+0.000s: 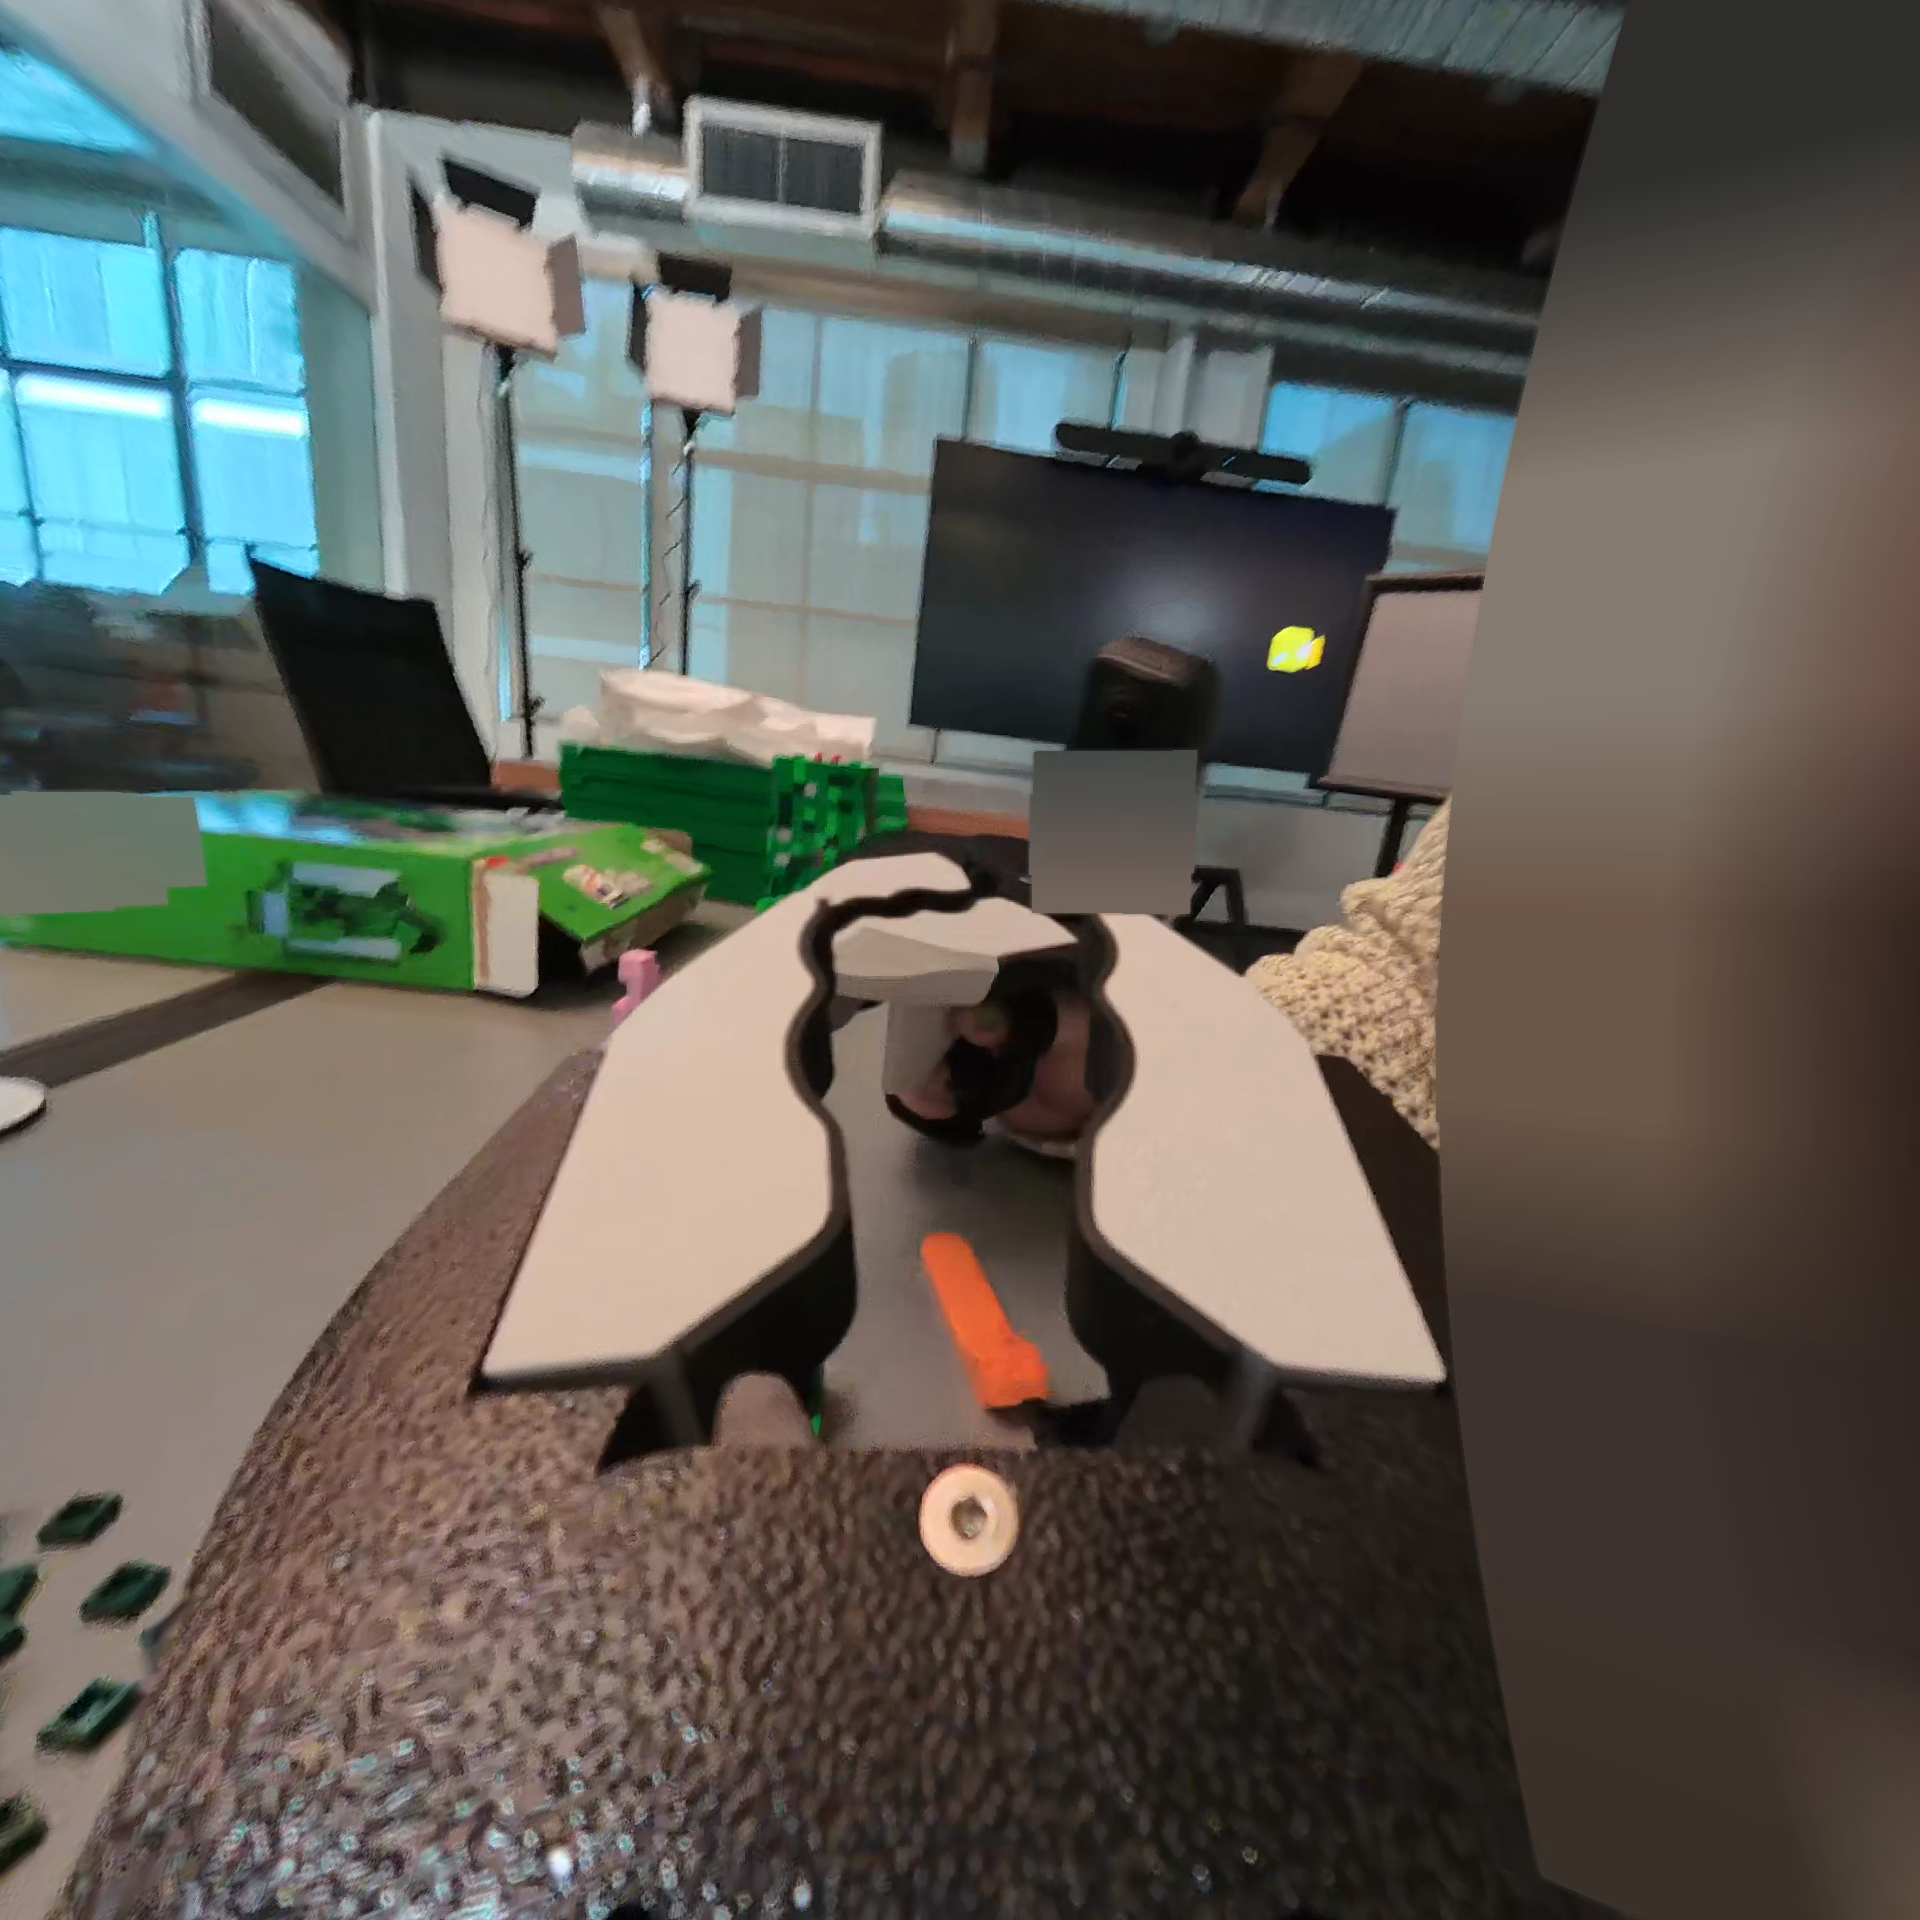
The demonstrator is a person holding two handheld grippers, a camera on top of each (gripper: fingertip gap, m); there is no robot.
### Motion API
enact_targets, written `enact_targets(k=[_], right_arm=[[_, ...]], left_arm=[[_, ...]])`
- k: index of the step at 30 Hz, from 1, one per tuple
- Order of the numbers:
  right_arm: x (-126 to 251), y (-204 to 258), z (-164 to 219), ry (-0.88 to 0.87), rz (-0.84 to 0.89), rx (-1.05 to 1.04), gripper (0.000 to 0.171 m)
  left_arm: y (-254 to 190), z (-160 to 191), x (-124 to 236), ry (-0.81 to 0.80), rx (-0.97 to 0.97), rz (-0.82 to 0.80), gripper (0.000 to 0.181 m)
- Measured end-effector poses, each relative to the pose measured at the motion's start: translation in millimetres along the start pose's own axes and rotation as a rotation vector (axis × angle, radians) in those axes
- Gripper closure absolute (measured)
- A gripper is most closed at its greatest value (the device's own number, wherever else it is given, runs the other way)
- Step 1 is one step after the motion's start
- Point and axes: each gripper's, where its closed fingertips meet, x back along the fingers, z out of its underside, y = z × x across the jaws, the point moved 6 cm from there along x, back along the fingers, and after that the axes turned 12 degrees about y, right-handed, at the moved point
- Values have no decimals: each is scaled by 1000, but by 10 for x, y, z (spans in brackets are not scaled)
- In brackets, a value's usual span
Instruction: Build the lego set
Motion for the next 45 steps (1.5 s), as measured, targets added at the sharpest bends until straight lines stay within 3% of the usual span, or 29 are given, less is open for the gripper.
enact_targets(k=[3, 9, 16, 19, 28, 33, 37, 41, 45], right_arm=[[24, -38, 54, -18, 75, 98, 164], [62, -32, 86, -37, 36, 164, 164], [91, -165, 89, -60, 84, 63, 164], [92, -171, 81, -77, 72, 30, 164], [111, -220, 86, -122, -22, -80, 164], [110, -260, 100, -130, -50, -130, 164], [106, -257, 105, -125, -62, -131, 164], [106, -240, 105, -119, -70, -115, 164], [92, -209, 109, -105, -81, -93, 164]], left_arm=[[-22, 23, -39, 52, 15, 13, 130], [-81, 120, -146, 235, 16, 12, 127], [-114, 71, 16, 563, -115, -356, 119], [-129, 178, -6, 680, -109, -439, 106], [-83, 619, -136, 1050, 21, -451, 118], [-79, 625, -151, 1084, 43, -478, 123], [-206, 606, -252, 1062, 68, -408, 129], [-182, 501, -187, 1030, -61, -563, 143], [-84, 512, -105, 1167, -208, -521, 147]])
